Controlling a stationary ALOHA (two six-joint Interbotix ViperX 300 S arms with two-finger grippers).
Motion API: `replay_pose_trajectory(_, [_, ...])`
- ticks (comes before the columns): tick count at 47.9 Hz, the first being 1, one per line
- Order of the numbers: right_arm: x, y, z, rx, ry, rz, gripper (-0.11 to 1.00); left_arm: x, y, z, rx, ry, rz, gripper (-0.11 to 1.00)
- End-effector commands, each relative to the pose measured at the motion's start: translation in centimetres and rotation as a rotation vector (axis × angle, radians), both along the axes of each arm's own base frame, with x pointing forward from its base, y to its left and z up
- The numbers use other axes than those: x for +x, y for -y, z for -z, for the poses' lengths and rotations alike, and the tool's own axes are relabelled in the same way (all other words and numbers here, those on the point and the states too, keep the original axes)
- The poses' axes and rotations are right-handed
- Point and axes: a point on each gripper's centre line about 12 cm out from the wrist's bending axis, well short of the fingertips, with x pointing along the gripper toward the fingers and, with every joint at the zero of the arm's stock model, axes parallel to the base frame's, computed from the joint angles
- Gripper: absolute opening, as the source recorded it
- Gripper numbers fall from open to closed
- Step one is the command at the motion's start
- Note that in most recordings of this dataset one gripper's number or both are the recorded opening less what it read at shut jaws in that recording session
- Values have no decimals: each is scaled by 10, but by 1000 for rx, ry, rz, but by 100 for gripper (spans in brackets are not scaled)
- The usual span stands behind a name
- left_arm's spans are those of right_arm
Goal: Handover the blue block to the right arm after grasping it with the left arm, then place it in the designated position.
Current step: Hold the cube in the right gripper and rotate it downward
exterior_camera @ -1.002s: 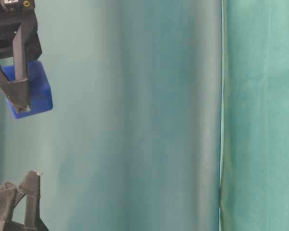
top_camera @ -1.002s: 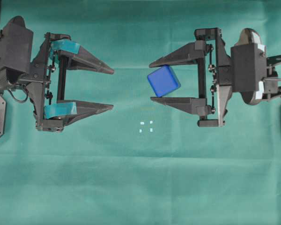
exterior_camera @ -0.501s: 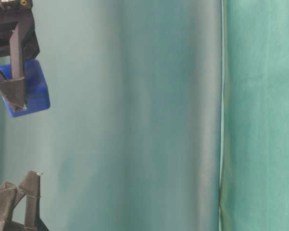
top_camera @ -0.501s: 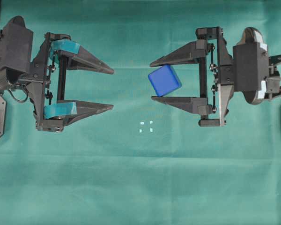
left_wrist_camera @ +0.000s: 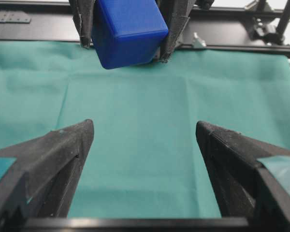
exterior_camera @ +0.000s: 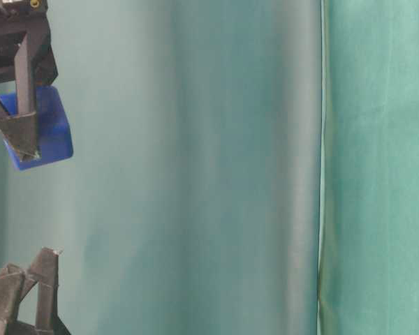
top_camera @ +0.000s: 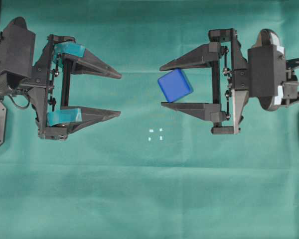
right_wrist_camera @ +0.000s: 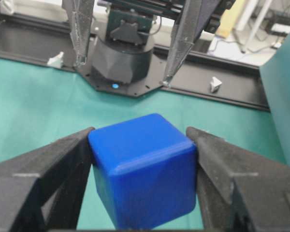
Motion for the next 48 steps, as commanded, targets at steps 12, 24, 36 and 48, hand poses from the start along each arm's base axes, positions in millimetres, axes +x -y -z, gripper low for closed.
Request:
replay_pose_trajectory(12, [-3,-1,-15,6,40,-3,64,0,-1,-10,0,31,-3,100])
replay_pose_trajectory(24, [-3,-1,-14,8,35,2,64,0,-1,-10,0,31,-3,100])
replay_pose_trajectory(36, [-4,1,-10,16,3,26,64,0,-1,-10,0,31,-3,100])
replay_pose_trajectory(48, [-6,0,2,39,-81,71,64,0,-1,-10,-2,31,-3,100])
